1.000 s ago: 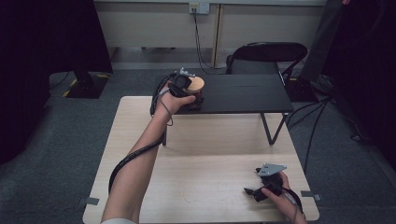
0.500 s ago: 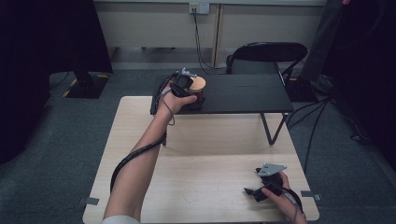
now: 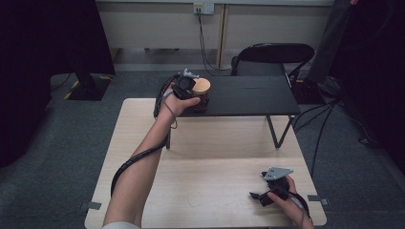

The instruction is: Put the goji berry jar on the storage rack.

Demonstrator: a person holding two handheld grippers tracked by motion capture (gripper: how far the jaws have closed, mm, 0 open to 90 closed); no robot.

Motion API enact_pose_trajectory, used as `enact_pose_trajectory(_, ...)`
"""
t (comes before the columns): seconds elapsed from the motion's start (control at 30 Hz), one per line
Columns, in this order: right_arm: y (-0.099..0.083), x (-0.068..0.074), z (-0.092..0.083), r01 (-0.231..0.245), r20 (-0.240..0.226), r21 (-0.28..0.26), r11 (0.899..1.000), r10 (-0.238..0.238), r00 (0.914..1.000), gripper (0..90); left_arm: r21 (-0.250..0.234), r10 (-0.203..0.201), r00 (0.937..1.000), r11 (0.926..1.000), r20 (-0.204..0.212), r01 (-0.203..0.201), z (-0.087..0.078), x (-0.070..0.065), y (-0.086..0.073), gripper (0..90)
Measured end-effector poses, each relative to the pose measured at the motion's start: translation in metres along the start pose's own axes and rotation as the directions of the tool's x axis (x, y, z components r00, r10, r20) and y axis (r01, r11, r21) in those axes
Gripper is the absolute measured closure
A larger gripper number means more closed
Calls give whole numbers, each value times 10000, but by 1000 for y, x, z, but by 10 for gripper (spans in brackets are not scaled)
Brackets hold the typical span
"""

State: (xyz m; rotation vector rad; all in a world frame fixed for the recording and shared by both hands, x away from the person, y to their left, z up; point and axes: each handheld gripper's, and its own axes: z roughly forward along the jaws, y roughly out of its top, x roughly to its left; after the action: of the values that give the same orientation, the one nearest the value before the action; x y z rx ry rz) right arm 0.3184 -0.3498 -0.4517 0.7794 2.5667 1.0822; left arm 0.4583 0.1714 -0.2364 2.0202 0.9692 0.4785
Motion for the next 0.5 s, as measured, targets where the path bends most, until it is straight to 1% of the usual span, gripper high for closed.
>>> enact_pose_trajectory(0.1,0,0,0,-1,1,1,10000,1,10000,0,-10,-122,9999,9999,86,122,-4,1,-5,105)
enact_pose_trajectory(0.17,0,0,0,3,3,0,10000,-3,10000,0,-39,32,10000,10000,57,-32,-8,-1,-9,66)
enact_pose_trajectory(0.23,0,0,0,1,2,1,10000,-1,10000,0,-78,169,9999,9998,-18,-170,-12,-5,-12,3)
enact_pose_trajectory(0.3,0,0,0,-6,3,-13,10000,6,10000,0,-155,243,9997,9996,98,-241,-15,-4,-16,7)
enact_pose_trajectory(0.33,0,0,0,-4,3,-11,10000,4,10000,0,-117,307,9995,9995,117,-306,-17,-4,-17,7)
enact_pose_trajectory(0.4,0,0,0,-4,4,-14,10000,4,10000,0,-58,518,9986,9986,53,-518,-21,-6,-18,7)
enact_pose_trajectory(0.43,0,0,0,-6,4,-14,10000,6,10000,0,-64,519,9986,9986,17,-519,-23,-6,-19,7)
enact_pose_trajectory(0.5,0,0,0,-6,4,-14,10000,6,10000,0,-172,434,9990,9989,97,-432,-27,-7,-24,7)
